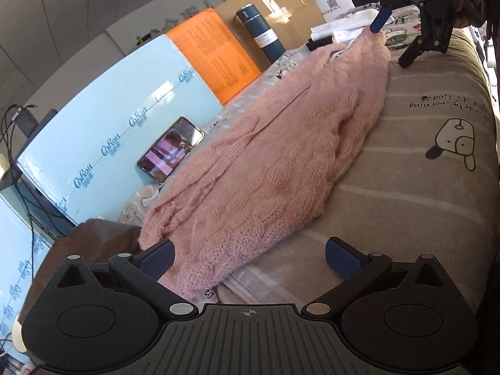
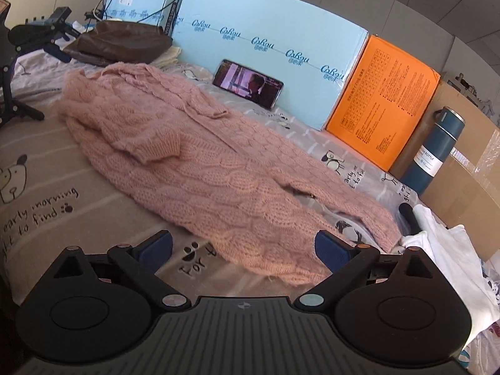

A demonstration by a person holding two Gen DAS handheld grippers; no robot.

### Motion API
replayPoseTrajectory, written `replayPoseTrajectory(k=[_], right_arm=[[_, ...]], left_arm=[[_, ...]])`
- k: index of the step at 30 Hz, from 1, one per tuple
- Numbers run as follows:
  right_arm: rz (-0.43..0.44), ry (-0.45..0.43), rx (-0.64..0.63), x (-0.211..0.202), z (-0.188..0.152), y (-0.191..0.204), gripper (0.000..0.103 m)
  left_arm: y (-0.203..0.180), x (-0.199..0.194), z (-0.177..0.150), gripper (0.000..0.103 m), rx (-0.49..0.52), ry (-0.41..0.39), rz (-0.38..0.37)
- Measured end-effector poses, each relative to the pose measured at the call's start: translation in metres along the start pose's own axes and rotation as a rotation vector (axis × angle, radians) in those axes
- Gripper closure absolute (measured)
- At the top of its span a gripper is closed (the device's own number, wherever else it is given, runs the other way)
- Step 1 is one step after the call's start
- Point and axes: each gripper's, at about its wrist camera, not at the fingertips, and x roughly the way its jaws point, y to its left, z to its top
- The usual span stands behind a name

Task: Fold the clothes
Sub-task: 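Grasp the cardigan front with the left gripper while the right gripper holds the hem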

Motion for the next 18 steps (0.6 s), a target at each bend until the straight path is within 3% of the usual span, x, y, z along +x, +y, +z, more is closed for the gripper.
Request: replayPoseTrajectory(k=[6, 12, 15, 17, 18], right_arm=[[0.006, 0.027, -0.067, 0.01, 0.002, 0.004, 0.004], [0.073, -0.018, -0.078, 0.03, 0.016, 0.01, 0.004], [0.106, -0.05, -0.083, 0.038, 0.022, 0.017, 0.004], [0.124, -0.071, -0.081, 0.041, 0.025, 0.019, 0.004], [0.13, -0.08, -0.077, 0.042, 0.025, 0.019, 0.005]], left_arm=[[-0.009, 0.013, 0.01, 0.0, 0.072, -0.025, 0.033], [-0.01, 0.025, 0.018, 0.001, 0.106, -0.064, 0.024], [-0.007, 0.028, 0.018, 0.015, 0.099, -0.076, 0.012], [-0.002, 0.03, 0.017, 0.039, 0.078, -0.077, 0.005], [0.001, 0.03, 0.016, 0.043, 0.058, -0.08, 0.005]])
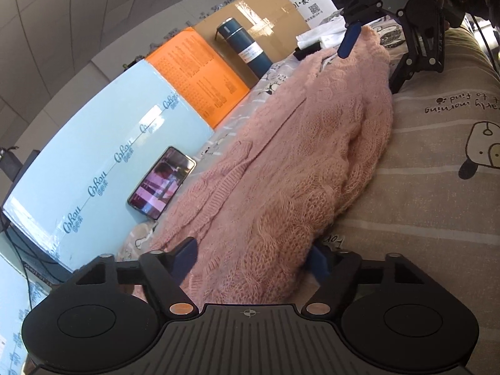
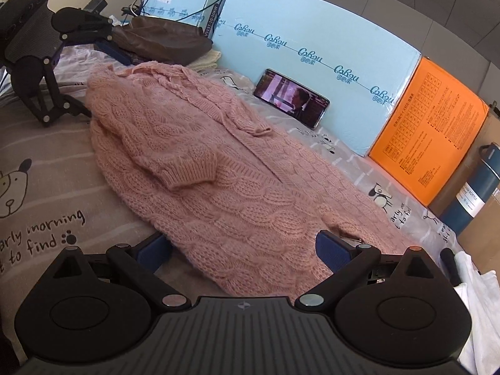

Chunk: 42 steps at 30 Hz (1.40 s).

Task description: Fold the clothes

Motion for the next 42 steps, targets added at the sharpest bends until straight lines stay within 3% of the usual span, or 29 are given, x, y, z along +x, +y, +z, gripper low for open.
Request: replayPoseTrajectory(k=[1, 3, 5, 8, 11, 14, 18, 21, 24, 27, 28, 29, 32, 37, 42], right_arm=[[0.003, -0.009, 0.006, 0.0, 0.0, -0.001, 0.007], [-0.006, -0.03, 0.036, -0.002, -0.001, -0.008, 0.01], [0.01, -0.052, 0.086, -0.005, -0.003, -0.019, 0.039], [0.063, -0.098, 0.143, -0.003, -0.004, -0.033, 0.071], [0.084, -0.164, 0.155, 0.0, 0.003, -0.041, 0.086], [0.073, -0.22, 0.154, 0.008, 0.019, -0.055, 0.088], [0.085, -0.232, 0.146, 0.032, 0.04, -0.076, 0.089], [0.118, -0.193, 0.155, 0.056, 0.049, -0.091, 0.089], [0.145, -0.154, 0.176, 0.074, 0.053, -0.103, 0.089], [0.161, -0.128, 0.198, 0.086, 0.055, -0.111, 0.088], [0.162, -0.125, 0.208, 0.088, 0.055, -0.114, 0.085], [0.162, -0.123, 0.22, 0.091, 0.054, -0.116, 0.075], [0.154, -0.111, 0.245, 0.097, 0.052, -0.124, 0.055], [0.127, -0.076, 0.237, 0.091, 0.043, -0.133, 0.034], [0.044, 0.022, 0.195, 0.073, 0.025, -0.143, 0.03]], left_arm=[[0.003, 0.0, -0.001, 0.051, -0.023, -0.006, 0.0], [0.008, 0.001, -0.002, 0.056, -0.056, -0.019, -0.015], [0.011, 0.004, -0.003, 0.067, -0.055, -0.007, -0.02], [0.018, 0.011, -0.004, 0.079, -0.066, 0.0, -0.013], [0.026, 0.013, -0.003, 0.083, -0.079, -0.02, 0.011], [0.042, 0.016, -0.001, 0.084, -0.086, -0.032, 0.067], [0.07, 0.03, 0.003, 0.084, -0.096, -0.027, 0.071], [0.087, 0.048, 0.001, 0.083, -0.12, 0.0, 0.018], [0.096, 0.063, -0.003, 0.071, -0.175, 0.014, 0.009], [0.1, 0.069, -0.003, 0.037, -0.226, -0.03, -0.005], [0.1, 0.068, -0.002, 0.024, -0.247, -0.065, -0.015], [0.102, 0.07, 0.0, 0.019, -0.278, -0.093, -0.028], [0.112, 0.082, 0.007, 0.018, -0.387, -0.125, -0.036], [0.14, 0.116, -0.001, 0.018, -0.616, -0.028, -0.025], [0.146, 0.135, -0.012, 0.012, -0.691, 0.05, -0.006]])
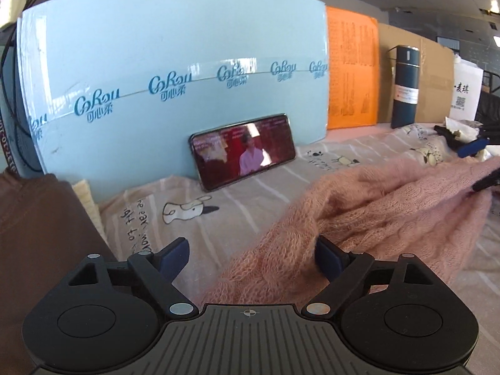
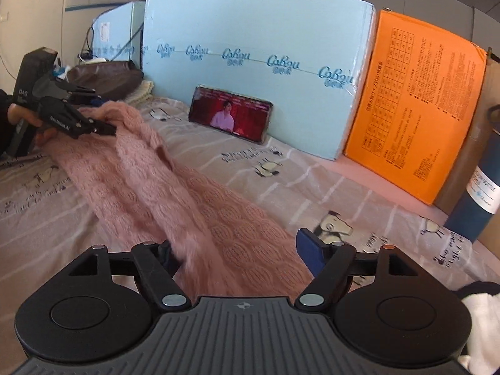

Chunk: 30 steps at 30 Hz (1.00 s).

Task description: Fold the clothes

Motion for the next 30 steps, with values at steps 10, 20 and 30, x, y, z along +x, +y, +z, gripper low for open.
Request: replayPoseTrajectory(k=[10, 20, 30], right_arm=[[-0.253, -0.018, 0.184, -0.042, -0.041, -0.044, 0.028], [-0.406, -0.164, 0.436, -0.053, -0.062, -0.065, 0.027], [-0.037, -0.254, 0.098, -0.001, 0.02, 0.015, 0.019]], left_arm=[[-0.021, -0.012, 0.008, 0.012, 0.113, -0.075, -0.012], [-0.036, 0.017, 0.024, 0.015, 0.182, 0.039, -0.24], [-0.034, -0.011, 0.028, 0.018, 0.216, -0.08, -0.231]])
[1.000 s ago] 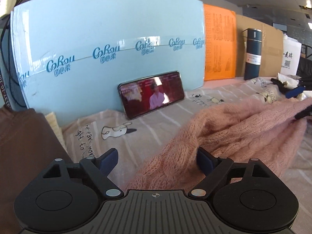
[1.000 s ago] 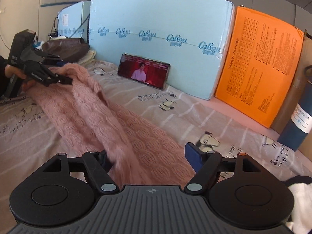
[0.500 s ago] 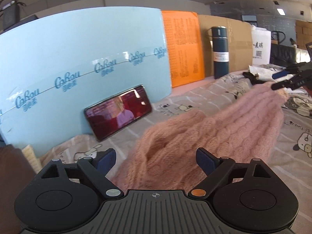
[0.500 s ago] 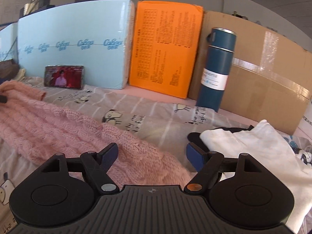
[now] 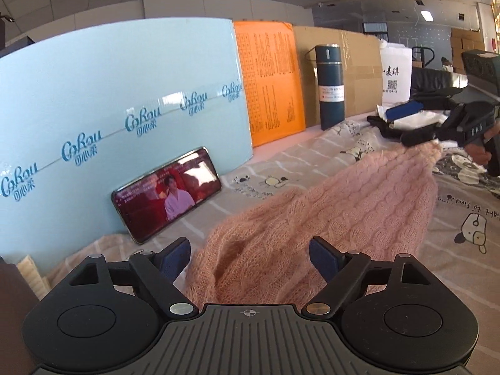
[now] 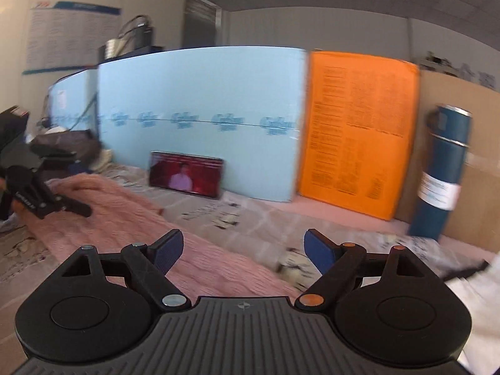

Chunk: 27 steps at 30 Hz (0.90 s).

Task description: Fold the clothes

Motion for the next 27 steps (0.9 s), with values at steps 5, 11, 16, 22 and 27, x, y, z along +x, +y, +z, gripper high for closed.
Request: replayPoseTrajectory(k=[5, 11, 16, 22, 27], right_arm=[[0.232, 0.057, -0.199, 0.067, 0.023, 0.062, 0.035], [0.282, 0.095, -0.269, 0.117, 0.025, 0.086, 0.067], [0.301, 0.054, -0.271, 0.111, 0.021, 0.079, 0.09], [0.293, 0.0, -0.24, 0.104, 0.02, 0.071, 0.093], [0.287, -0.065, -0.209, 0.094, 0.024, 0.068, 0.095]], left_arm=[[0.016, -0.013, 0.006, 0.018, -0.088, -0.043, -0.061], [0.054, 0.009, 0.01, 0.041, -0.314, -0.006, -0.102], [0.064, 0.031, 0.003, 0.057, -0.392, 0.057, -0.299], [0.046, 0.04, 0.009, 0.042, -0.241, 0.106, -0.39], [0.033, 0.038, 0.012, 0.088, -0.146, 0.127, -0.562]])
